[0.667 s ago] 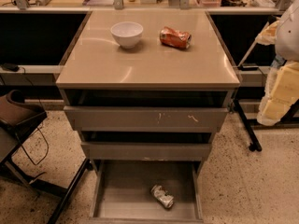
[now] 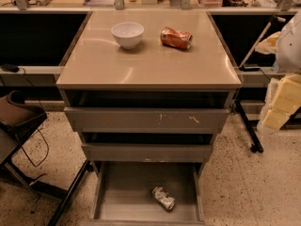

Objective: Pick 7up can from bottom drawer and place on counter

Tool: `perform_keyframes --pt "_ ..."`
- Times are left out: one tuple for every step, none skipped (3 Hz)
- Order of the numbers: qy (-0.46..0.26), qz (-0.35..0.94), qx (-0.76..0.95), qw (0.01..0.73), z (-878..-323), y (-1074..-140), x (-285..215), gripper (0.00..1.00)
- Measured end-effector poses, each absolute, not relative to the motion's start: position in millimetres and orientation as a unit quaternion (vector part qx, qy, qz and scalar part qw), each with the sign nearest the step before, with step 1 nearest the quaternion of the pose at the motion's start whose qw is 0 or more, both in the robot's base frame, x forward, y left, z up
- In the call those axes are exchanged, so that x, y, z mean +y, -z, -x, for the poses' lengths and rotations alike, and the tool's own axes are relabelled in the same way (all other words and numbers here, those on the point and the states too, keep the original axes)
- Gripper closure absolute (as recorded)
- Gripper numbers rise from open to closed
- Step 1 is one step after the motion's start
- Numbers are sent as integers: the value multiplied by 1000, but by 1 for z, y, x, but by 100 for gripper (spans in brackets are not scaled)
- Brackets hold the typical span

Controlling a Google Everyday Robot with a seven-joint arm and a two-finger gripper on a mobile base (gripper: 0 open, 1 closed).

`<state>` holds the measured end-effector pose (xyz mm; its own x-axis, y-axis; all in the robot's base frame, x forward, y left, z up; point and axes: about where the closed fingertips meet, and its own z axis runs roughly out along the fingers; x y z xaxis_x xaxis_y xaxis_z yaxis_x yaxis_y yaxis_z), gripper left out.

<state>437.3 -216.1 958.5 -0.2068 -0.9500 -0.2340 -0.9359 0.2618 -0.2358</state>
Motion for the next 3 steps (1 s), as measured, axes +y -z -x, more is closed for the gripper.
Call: perform_keyframes --pt "-43 613 767 184 -432 -892 -206 0" --pt "-136 584 776 194 -418 -776 -199 0" --pt "-204 539 798 177 -398 -645 -196 0"
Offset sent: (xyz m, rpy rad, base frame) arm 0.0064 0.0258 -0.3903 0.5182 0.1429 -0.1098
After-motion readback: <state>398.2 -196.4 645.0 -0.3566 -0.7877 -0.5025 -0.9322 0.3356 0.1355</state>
